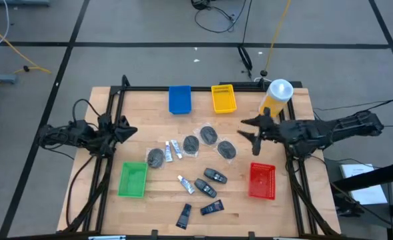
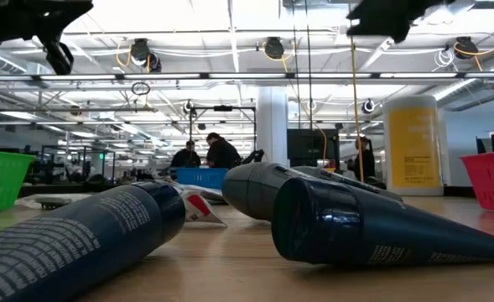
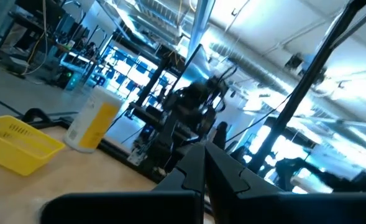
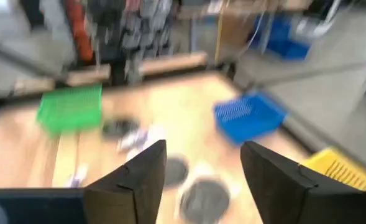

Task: Pick & Place Travel size toiletries
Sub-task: Put the black hairbrush into the red bin

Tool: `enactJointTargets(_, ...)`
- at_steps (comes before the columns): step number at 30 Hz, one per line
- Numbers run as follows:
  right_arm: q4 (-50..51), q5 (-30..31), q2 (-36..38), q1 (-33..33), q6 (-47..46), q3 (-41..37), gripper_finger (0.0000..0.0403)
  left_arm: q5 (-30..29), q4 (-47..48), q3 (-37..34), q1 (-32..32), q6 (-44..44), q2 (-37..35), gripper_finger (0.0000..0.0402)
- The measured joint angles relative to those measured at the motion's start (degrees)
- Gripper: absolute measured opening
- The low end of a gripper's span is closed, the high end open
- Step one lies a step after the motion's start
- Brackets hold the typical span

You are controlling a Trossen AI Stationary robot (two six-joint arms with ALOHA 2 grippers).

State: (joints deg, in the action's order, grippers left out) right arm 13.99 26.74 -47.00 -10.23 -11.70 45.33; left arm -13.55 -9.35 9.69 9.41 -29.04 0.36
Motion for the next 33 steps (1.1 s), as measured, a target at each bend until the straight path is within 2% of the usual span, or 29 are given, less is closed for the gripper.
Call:
enactJointTargets(7,11.0,-11.9,-9.2,4.3,-1.0,0.0,0.0233,-0.5,-0.8,0.0,0.0,1.9,0.0,0.001)
enactJointTargets(13,13.0,-19.4,-17.4,7.2,2.3,0.0,0.0235,-0.5,-0.7,0.0,0.0,2.3,0.0,0.001)
enactJointTargets(24,14.1,-21.0,-27.9,9.6,6.8,0.0,0.0236,-0.5,0.5,0.0,0.0,3.6,0.0,0.001)
enactJointTargets(33,14.0,-21.0,-34.3,9.6,6.4,0.0,0.0236,-0.5,2.3,0.0,0.0,3.4,0.0,0.001)
